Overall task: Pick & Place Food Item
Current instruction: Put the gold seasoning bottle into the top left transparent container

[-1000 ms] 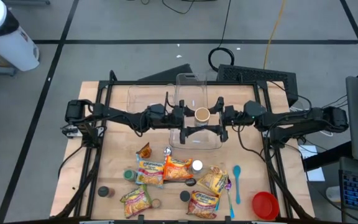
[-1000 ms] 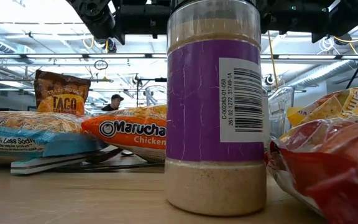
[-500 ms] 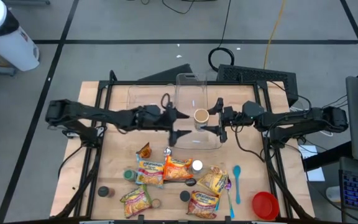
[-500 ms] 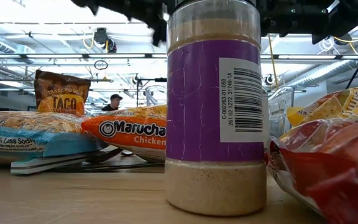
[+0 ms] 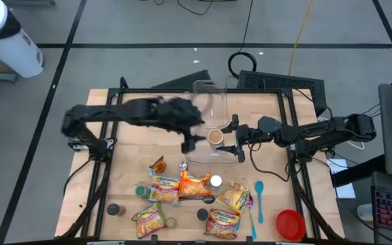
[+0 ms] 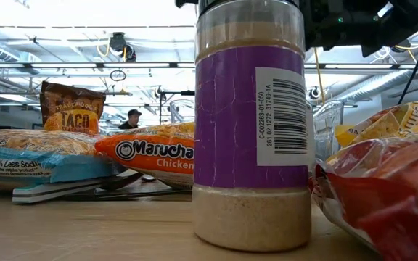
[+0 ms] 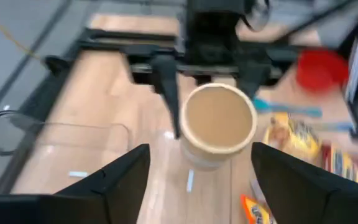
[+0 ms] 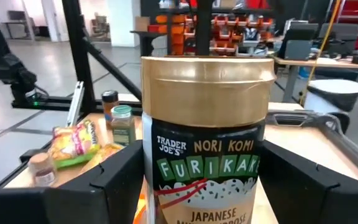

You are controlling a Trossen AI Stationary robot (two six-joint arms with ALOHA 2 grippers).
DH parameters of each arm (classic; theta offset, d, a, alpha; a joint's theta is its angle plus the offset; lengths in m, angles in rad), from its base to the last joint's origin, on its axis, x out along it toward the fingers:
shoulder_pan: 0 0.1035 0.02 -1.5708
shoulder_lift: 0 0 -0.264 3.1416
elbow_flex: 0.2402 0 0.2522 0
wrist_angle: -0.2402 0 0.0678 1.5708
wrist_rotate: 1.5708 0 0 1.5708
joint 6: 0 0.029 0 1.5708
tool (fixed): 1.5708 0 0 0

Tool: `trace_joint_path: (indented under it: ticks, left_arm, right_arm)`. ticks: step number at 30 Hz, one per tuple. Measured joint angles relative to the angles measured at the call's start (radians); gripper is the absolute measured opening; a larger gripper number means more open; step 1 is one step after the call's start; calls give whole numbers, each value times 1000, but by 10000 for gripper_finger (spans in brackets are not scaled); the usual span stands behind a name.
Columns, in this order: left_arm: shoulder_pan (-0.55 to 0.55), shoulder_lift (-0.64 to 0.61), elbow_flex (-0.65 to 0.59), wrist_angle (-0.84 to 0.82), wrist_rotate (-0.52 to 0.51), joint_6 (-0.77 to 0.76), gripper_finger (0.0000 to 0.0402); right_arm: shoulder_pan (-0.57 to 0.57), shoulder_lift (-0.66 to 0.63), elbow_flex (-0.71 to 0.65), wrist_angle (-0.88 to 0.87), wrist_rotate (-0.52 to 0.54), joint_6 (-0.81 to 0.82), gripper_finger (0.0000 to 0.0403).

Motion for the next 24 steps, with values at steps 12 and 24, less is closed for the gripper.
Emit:
trace_joint_path:
  ticks: [12,24]
  left_arm:
    - [-25,232,210,-96,-17,126,392]
    - [13,231,217,-101,59,41,311]
  right_arm:
    - [-1,24,6,-8,3,8,263]
    - [-2,24,6,-17,3,5,263]
